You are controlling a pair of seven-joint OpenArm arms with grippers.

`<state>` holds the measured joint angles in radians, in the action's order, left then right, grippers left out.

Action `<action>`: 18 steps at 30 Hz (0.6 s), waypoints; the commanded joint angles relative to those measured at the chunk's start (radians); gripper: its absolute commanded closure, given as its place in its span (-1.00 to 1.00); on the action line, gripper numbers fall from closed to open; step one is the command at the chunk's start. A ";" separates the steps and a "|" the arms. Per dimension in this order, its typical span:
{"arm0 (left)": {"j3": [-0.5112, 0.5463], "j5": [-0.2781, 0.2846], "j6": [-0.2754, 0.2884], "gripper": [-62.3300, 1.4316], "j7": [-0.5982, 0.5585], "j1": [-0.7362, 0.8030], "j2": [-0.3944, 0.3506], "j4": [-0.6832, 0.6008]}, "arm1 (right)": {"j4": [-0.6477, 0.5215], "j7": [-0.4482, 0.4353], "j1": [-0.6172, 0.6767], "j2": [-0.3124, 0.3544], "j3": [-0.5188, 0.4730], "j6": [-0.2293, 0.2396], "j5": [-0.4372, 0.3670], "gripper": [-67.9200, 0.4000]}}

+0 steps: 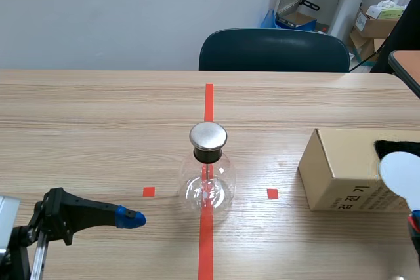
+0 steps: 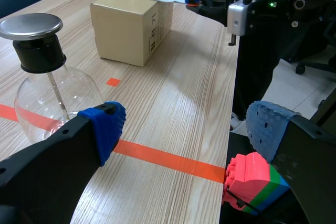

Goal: Do the electroscope experiment

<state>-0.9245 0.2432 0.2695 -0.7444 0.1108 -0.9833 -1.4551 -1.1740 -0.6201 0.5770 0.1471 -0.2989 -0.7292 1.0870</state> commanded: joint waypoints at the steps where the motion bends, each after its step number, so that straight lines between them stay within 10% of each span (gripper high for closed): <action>1: -0.006 0.006 0.005 -0.60 -0.013 0.005 0.008 -0.023 | -0.002 0.090 0.002 0.013 -0.004 -0.054 -0.015 0.97; 5: -0.006 0.005 0.005 -0.60 -0.006 0.005 0.007 -0.023 | -0.002 0.180 0.002 0.016 -0.006 -0.054 -0.013 0.97; 12: -0.006 0.005 0.005 -0.60 0.009 0.005 0.008 -0.023 | -0.002 -0.116 0.002 0.015 -0.006 -0.054 -0.009 0.97; 18: -0.006 0.006 0.005 -0.60 0.009 0.005 0.008 -0.023 | -0.002 0.161 0.002 0.013 -0.006 -0.054 -0.010 0.97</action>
<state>-0.9245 0.2432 0.2695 -0.7219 0.1108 -0.9833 -1.4551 -1.1732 -0.4625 0.5770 0.1528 -0.2993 -0.7292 1.0840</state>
